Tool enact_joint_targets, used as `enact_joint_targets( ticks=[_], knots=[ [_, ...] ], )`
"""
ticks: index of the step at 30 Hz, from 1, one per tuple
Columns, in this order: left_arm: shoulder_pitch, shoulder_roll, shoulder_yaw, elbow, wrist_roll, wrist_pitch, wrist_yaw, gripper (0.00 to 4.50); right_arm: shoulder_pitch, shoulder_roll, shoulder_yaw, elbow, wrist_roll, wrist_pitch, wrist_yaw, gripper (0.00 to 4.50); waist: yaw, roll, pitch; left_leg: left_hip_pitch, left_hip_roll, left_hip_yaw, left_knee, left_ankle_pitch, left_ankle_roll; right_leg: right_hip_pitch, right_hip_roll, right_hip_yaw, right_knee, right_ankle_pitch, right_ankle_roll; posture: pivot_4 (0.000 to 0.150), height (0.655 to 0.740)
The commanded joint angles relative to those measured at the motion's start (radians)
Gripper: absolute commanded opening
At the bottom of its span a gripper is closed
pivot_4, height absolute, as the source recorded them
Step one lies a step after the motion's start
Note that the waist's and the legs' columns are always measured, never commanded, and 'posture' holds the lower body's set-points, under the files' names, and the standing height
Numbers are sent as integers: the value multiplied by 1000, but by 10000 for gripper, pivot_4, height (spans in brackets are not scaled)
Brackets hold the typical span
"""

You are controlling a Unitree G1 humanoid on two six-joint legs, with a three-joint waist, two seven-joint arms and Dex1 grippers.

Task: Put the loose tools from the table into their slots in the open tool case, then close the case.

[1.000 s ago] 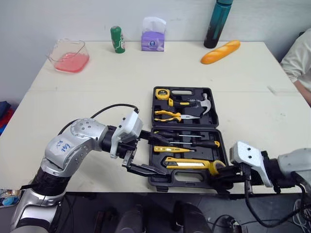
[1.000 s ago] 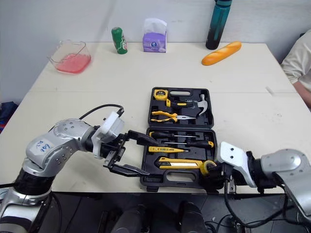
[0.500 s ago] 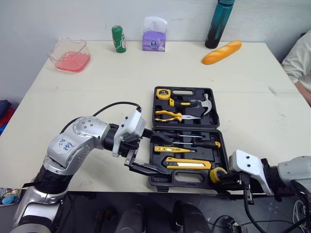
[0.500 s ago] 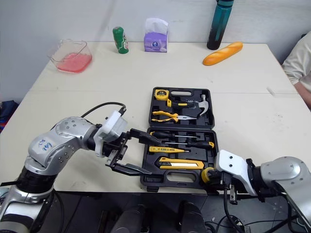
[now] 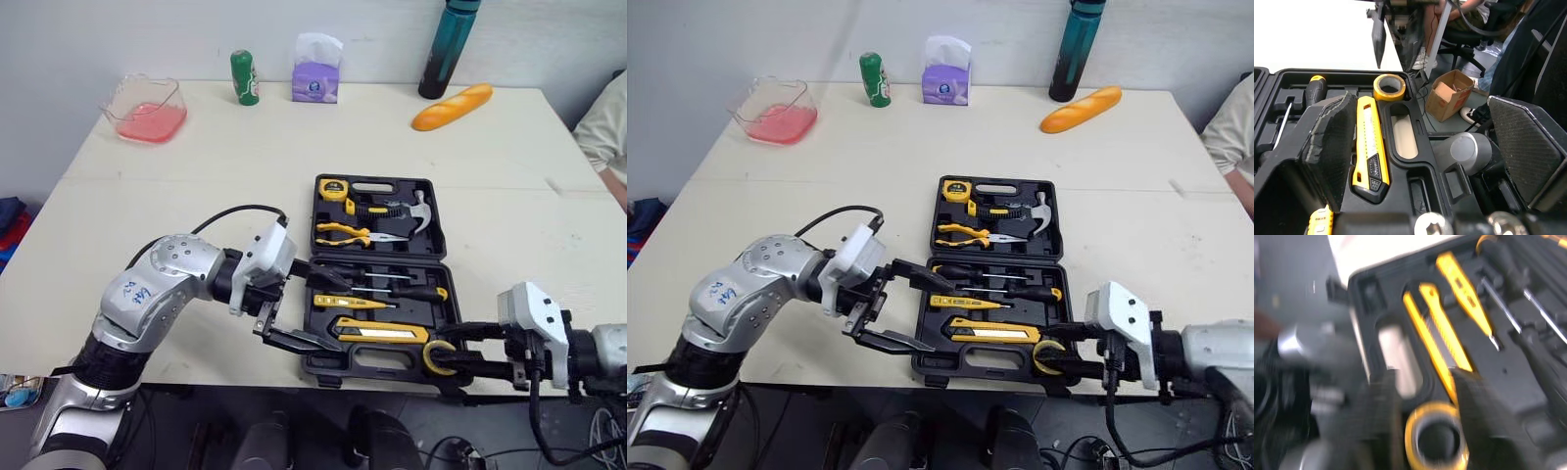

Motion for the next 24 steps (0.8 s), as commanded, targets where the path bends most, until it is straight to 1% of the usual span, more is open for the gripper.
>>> enact_joint_targets(
  ticks=[1, 8, 13, 15, 19, 24],
  knots=[
    [-20, -4, 1, 4, 3, -12, -5, 45000, 38, 74, 44, 66, -71, -190, -14, 400, -3, 1, 0, 0, -1, 1, 0, 0, 0, 0, 0, 0, 0, 0, 0, 1500, 7314],
    [-39, 1, 2, 24, 7, -12, -19, 45000, 101, 154, 141, 202, -158, -355, -47, 400, -5, 1, 0, 1, 0, 2, 0, 1, 1, 0, 0, 2, 1, 0, 1, 1500, 7314],
    [-47, 4, 2, 27, 10, -13, -27, 45000, 156, 197, 144, 339, -177, -443, -69, 400, -5, 0, 0, 3, 0, 2, 0, 0, 1, 1, 0, 2, 1, 0, 0, 1500, 7314],
    [-50, 4, 3, 29, 12, -15, -30, 45000, 188, 211, 140, 382, -172, -472, -70, 400, -2, -3, -2, 3, 0, 2, 0, 0, 1, 2, 0, 2, 1, 0, 0, 1500, 7314],
    [-56, 1, 2, 36, 18, -20, -32, 45000, 217, 231, 160, 399, -174, -520, -88, 400, 1, -7, -4, 4, -1, 0, 0, 0, 1, 4, -1, 1, 0, 0, 0, 1500, 7314],
    [-62, -7, -6, 40, 23, -25, -31, 45000, 218, 235, 169, 423, -170, -543, -112, 400, -1, -8, -5, 4, 1, 0, 0, -1, 0, 4, -3, 2, -3, 0, 0, 1500, 7314]
  ],
)
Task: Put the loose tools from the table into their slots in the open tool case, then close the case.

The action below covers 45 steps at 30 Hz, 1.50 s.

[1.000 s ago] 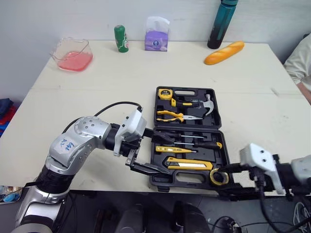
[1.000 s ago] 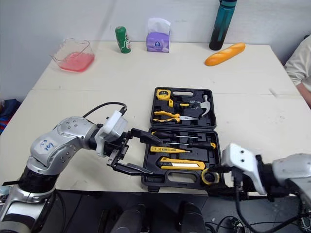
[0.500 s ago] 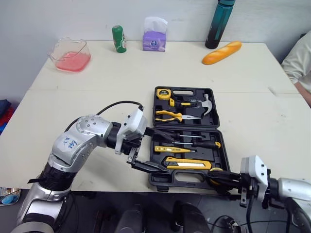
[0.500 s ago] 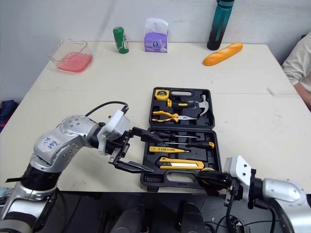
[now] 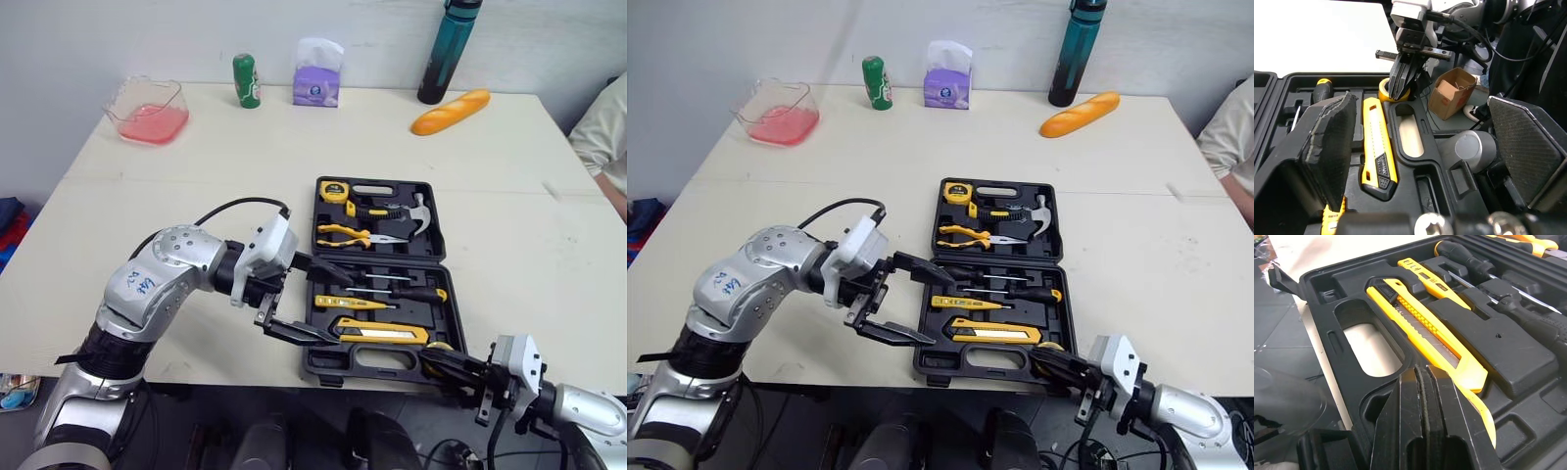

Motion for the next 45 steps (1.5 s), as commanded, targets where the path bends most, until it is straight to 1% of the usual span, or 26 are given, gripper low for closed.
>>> enact_joint_targets(
  ticks=[1, 4, 7, 9, 11, 13, 15, 17, 19, 20, 23, 25, 26, 27, 33, 34, 39, 45],
  knots=[
    [-18, -5, -2, -17, 4, -13, -5, 45000, 46, -2, 11, 100, -34, 32, -27, 400, 0, 0, 0, 0, 0, 0, 0, 0, 0, 0, 0, 0, 0, 0, 0, 1500, 7314],
    [-16, 0, -1, -16, 3, -11, -10, 45000, 48, -25, -17, 36, 35, 98, -34, 400, 0, 0, 0, 0, 1, 0, 0, 0, 0, 0, 0, 0, 0, 0, 0, 1500, 7314],
    [-9, 12, 14, -3, 6, -4, -1, 45000, 37, -83, -65, -69, 136, 201, -42, 400, 0, 1, 1, 0, 0, 0, 0, 0, 0, 0, -2, 0, 0, 0, 0, 1500, 7314],
    [7, 24, 28, 25, 26, -18, 15, 45000, -7, -134, -113, -113, 190, 295, -86, 400, 0, 2, 2, -1, 0, 0, 0, 0, 0, -1, -3, 0, 0, 0, 0, 1500, 7314],
    [30, 38, 37, 70, 68, -50, 37, 45000, -70, -183, -156, -97, 181, 342, -127, 400, -2, 4, 2, -1, 0, 1, 0, 0, 0, -2, -3, 0, 0, 0, -1, 1500, 7314],
    [51, 56, 50, 143, 118, -85, 60, 45000, -156, -231, -215, -56, 249, 434, -150, 400, -9, 7, 4, -1, 0, 3, 0, 0, 0, -3, -4, 0, 1, 0, -1, 1500, 7314],
    [52, 65, 53, 231, 178, -130, 91, 45000, -245, -257, -238, 6, 283, 496, -162, 400, -8, 7, 4, -1, 1, 3, 0, 0, 0, -4, -4, 0, 2, -1, -2, 1500, 7314],
    [28, 66, 38, 354, 278, -177, 165, 45000, -339, -305, -195, 90, 225, 554, -193, 400, -5, 7, 4, -2, 2, 3, -1, 0, 0, -6, -2, -1, 2, -2, -3, 1500, 7314],
    [0, 56, 26, 452, 343, -195, 215, 45000, -434, -346, -128, 178, 150, 600, -234, 400, -3, 7, 4, -3, 2, 3, -1, 0, 0, -6, 1, -1, 4, -2, -3, 1500, 7314],
    [-13, 42, 24, 487, 357, -200, 227, 45000, -487, -349, -94, 222, 118, 609, -252, 400, -3, 7, 4, -4, 1, 3, -1, 0, 0, -8, 2, -2, 5, -2, -3, 1500, 7314],
    [-37, 6, 23, 544, 380, -221, 229, 45000, -579, -342, -35, 289, 74, 624, -258, 400, 0, 7, 4, -9, -1, 3, -1, 1, 2, -12, 1, -2, 5, -1, -1, 1500, 7314],
    [-53, -31, 6, 590, 409, -254, 237, 39601, -637, -330, 33, 319, 16, 593, -253, 0, -2, 7, 4, -19, -3, 4, 1, 2, 4, -20, 0, -2, 6, 0, 0, 1500, 7314],
    [-59, -46, 0, 609, 423, -268, 239, 36113, -661, -324, 62, 332, -8, 580, -253, 0, -2, 7, 4, -20, -4, 5, 1, 2, 4, -21, 1, -4, 6, 1, 1, 1500, 7314],
    [-67, -63, -5, 631, 436, -283, 244, 32048, -683, -316, 88, 345, -30, 567, -252, 0, -4, 7, 4, -20, -4, 6, 1, 3, 5, -22, 1, -6, 6, 1, 2, 1500, 7314],
    [-122, -165, -19, 706, 466, -318, 254, 3764, -769, -260, 185, 349, -98, 544, -238, 0, -4, 7, 4, -19, -4, 9, 1, 5, 6, -21, 2, -5, 6, 3, 5, 1500, 7314],
    [-125, -177, -20, 707, 469, -319, 252, 390, -774, -255, 196, 343, -108, 537, -236, 0, -5, 7, 4, -18, -4, 9, 2, 5, 6, -21, 1, -5, 6, 3, 5, 1500, 7314],
    [-124, -224, -23, 695, 478, -305, 256, 390, -791, -205, 227, 281, -123, 542, -244, 0, -11, 7, 4, -18, -4, 9, 2, 5, 6, -21, 2, -4, 7, 3, 5, 1500, 7314],
    [-92, -222, -22, 596, 457, -231, 227, 390, -801, -169, 233, 205, -131, 586, -245, 0, -30, 7, 4, -18, -4, 9, 1, 5, 5, -21, 2, -4, 7, 3, 5, 1500, 7314]
  ],
)
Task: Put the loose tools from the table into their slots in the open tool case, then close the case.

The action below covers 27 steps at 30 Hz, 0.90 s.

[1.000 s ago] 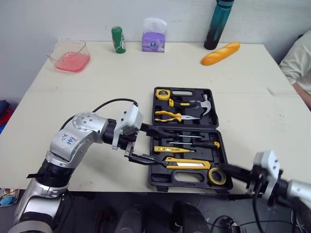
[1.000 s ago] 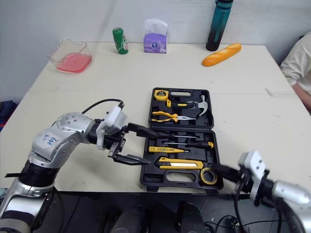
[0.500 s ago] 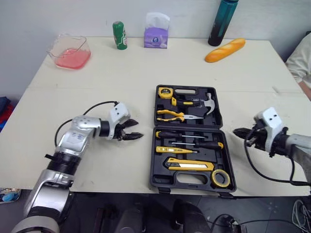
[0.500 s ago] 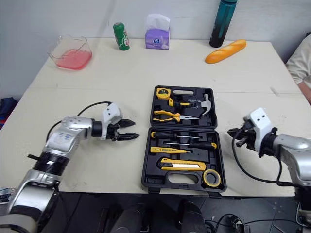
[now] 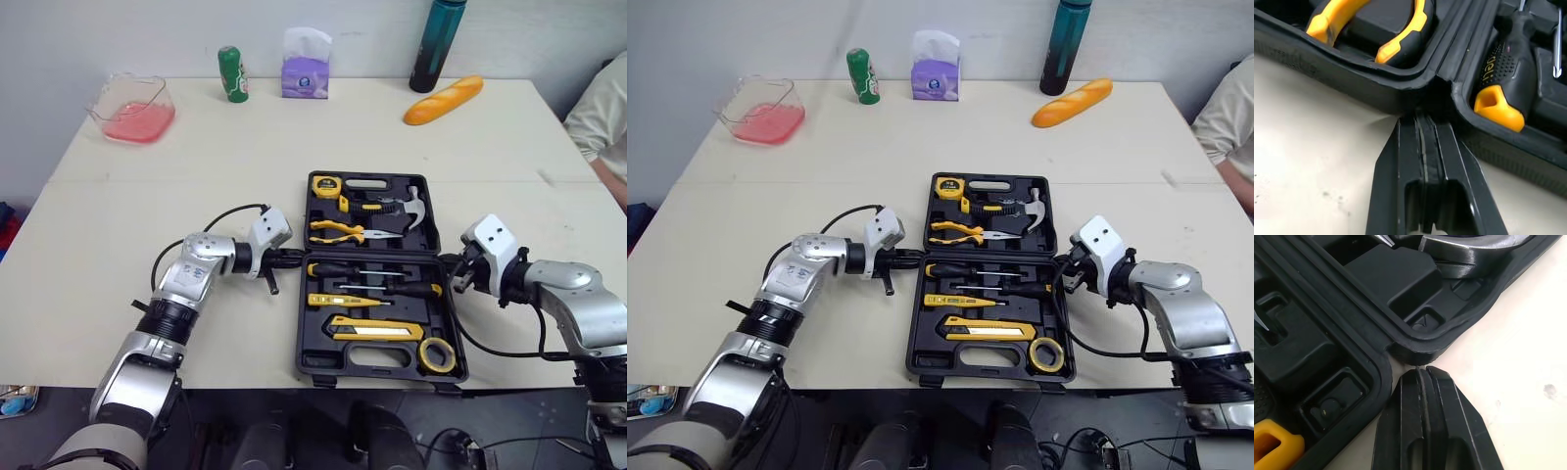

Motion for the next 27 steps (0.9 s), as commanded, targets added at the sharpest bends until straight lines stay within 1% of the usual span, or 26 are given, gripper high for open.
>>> enact_joint_targets(
  ticks=[1, 10, 13, 15, 16, 18, 19, 21, 22, 23, 24, 25, 27],
  knots=[
    [6, -23, -16, -91, -22, 37, -22, 390, -24, 25, 16, -103, 21, 4, 16, 0, -2, 0, 0, 0, 0, 0, 0, 0, 0, 0, 0, 0, 0, 0, 0, 1500, 7314],
    [23, -16, 4, -100, -13, 83, -8, 390, 2, 16, 18, -109, -70, -17, -7, 0, -2, 0, 0, 0, 0, 0, 0, 0, 0, 0, 0, 0, 0, 0, 0, 1500, 7314],
    [38, 17, 25, -130, -16, 120, -9, 390, 26, -8, -4, -130, -79, 2, -6, 0, -2, 0, 0, 0, 0, 0, 0, 0, 0, 0, 0, 0, 0, 0, 0, 1500, 7314],
    [52, 63, 55, -152, -26, 168, -15, 6624, 62, -57, -39, -160, -74, 25, 14, 0, -2, 0, 0, 0, 0, 0, 0, 0, 0, 0, 0, 0, 0, 0, 0, 1500, 7314],
    [54, 85, 72, -163, -37, 202, -17, 8640, 76, -79, -61, -174, -60, 43, 27, 3175, -2, 0, 0, 0, 0, 0, -1, 0, 0, 0, 0, 0, 0, 0, 0, 1500, 7314],
    [47, 121, 106, -184, -71, 277, -18, 17767, 93, -110, -104, -199, -24, 82, 48, 10244, -2, 0, 0, 0, 0, 0, 0, 0, 0, 0, 0, 0, 0, 0, 0, 1500, 7314],
    [37, 133, 126, -193, -94, 326, -17, 23306, 93, -118, -130, -210, 5, 118, 55, 15581, -2, 0, 0, 0, 0, 0, 0, 0, 0, 0, 0, 1, 0, 0, 0, 1500, 7314],
    [-12, 145, 167, -195, -141, 461, 2, 30754, 67, -126, -192, -220, 74, 221, 58, 24024, -1, 0, 0, 1, 0, 0, 1, 0, 0, 0, 0, 1, 1, 0, 0, 1500, 7314],
    [-40, 144, 181, -191, -158, 523, 17, 36824, 47, -128, -218, -219, 105, 280, 53, 30663, 0, 0, 0, 1, 0, 0, 1, 0, 0, 0, 0, 1, 2, 0, 0, 1500, 7314],
    [-68, 139, 191, -182, -171, 579, 32, 40465, 24, -128, -236, -216, 131, 334, 46, 34230, 2, 0, 0, 1, 0, -1, 1, 0, 0, 0, 0, 1, 2, 0, 0, 1500, 7314],
    [-105, 127, 197, -163, -178, 637, 56, 45000, -8, -123, -247, -208, 156, 402, 31, 40287, 3, 0, 0, 0, 0, -2, 2, 0, 0, 1, -1, 1, 2, 0, 0, 1500, 7314],
    [-134, 115, 200, -144, -182, 683, 78, 45000, -35, -117, -252, -201, 174, 455, 16, 44870, 4, 0, 0, 0, 0, -3, 2, 0, 0, 1, -1, 1, 1, 0, 0, 1500, 7314],
    [-187, 88, 204, -108, -187, 761, 121, 45000, -95, -97, -254, -179, 201, 543, -19, 44870, 3, 0, 0, 0, -1, -3, 2, 0, 0, 1, -1, 2, 1, 0, 0, 1500, 7314]
  ],
)
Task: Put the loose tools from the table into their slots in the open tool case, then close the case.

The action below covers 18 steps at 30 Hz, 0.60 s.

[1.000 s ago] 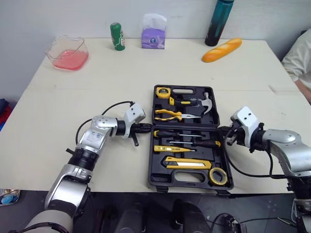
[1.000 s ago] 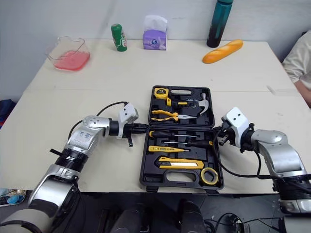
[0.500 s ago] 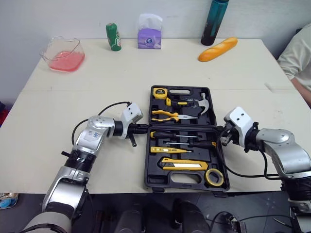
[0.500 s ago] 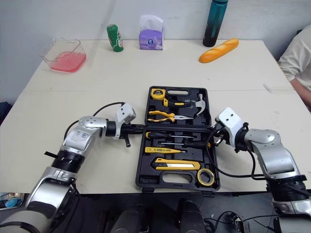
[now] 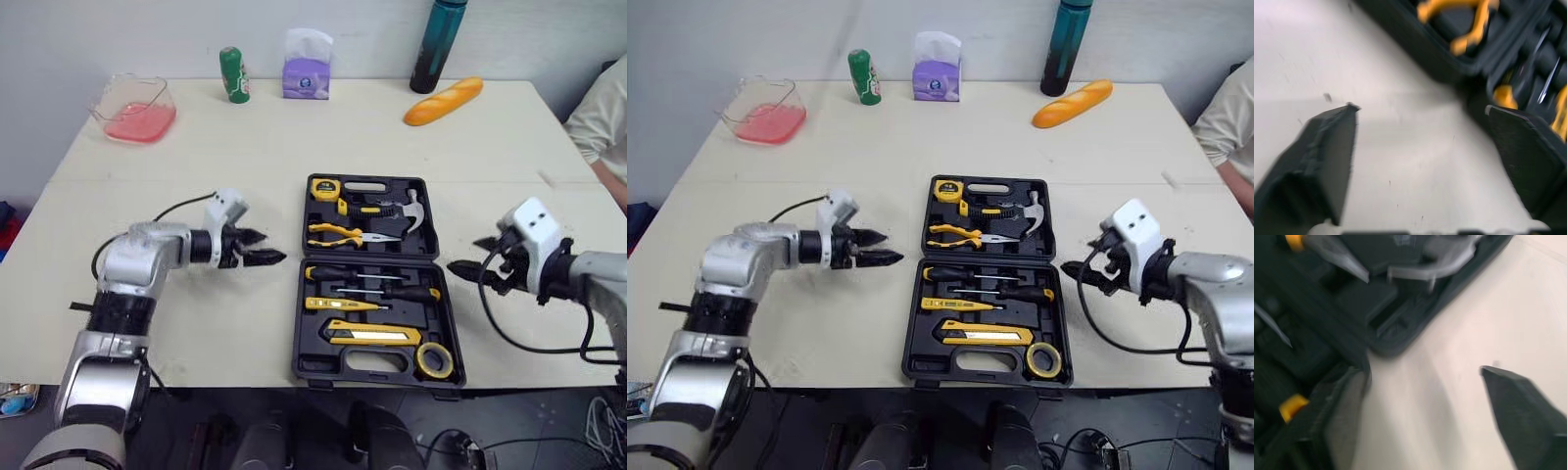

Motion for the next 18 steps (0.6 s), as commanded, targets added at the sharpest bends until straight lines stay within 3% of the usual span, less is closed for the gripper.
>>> enact_joint_targets(
  ticks=[1, 6, 17, 18],
  knots=[
    [-89, -49, 20, 64, -27, 143, 76, 45000, -105, 39, -31, 33, 57, 166, -70, 44870, -2, 0, 0, 0, 0, 0, 0, 0, 0, 0, 0, 0, 0, 0, 0, 1500, 7314],
    [-184, -123, 16, 204, -9, 174, 158, 45000, -281, 145, 9, 156, 40, 293, -187, 44870, -8, -1, 0, 0, 0, 2, -1, 1, 0, -1, 1, -1, 1, 0, 0, 1500, 7314],
    [-221, -195, -32, 350, 39, 54, 222, 45000, -381, 203, 161, 341, -44, 203, -237, 44870, -6, -1, -1, -1, -1, 4, -2, 1, -1, -3, 1, 0, 2, 0, 0, 1500, 7314],
    [-201, -194, -61, 336, 58, 33, 220, 42478, -389, 217, 163, 367, -57, 185, -254, 44982, -7, -1, -1, 0, -1, 4, -2, 1, -1, -3, 1, 0, 2, 0, 0, 1500, 7314]
  ],
)
